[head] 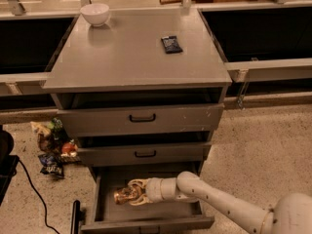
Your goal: Pick orange can from bottom drawer and place on counter
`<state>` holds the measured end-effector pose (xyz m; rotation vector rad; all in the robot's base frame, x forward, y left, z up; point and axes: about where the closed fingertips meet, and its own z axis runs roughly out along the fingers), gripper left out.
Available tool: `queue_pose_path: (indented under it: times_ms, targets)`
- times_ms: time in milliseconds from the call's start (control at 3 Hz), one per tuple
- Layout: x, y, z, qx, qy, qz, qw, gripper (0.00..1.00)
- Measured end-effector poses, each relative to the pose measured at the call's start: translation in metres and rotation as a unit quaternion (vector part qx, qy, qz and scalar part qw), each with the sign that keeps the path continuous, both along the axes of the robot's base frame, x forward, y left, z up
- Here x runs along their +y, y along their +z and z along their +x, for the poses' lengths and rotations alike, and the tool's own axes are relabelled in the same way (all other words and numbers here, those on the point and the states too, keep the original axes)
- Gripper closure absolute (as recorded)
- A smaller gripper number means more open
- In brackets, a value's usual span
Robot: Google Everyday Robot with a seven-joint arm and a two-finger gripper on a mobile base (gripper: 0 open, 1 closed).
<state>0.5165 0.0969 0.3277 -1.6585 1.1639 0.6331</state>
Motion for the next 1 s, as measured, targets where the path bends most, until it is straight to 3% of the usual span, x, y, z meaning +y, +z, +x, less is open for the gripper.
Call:
queue_pose_path:
  times_ms: [333, 667, 1000]
  targets:
    - [-0.008, 0.071, -0.014, -0.046, -0.009, -0.012, 0.9988, 1.00]
    - [0.007, 0.076, -0.054, -0.043, 0.026, -0.015, 0.9986, 1.00]
    - [0.007, 0.076, -0.054, -0.043, 0.026, -0.015, 0.9986, 1.00]
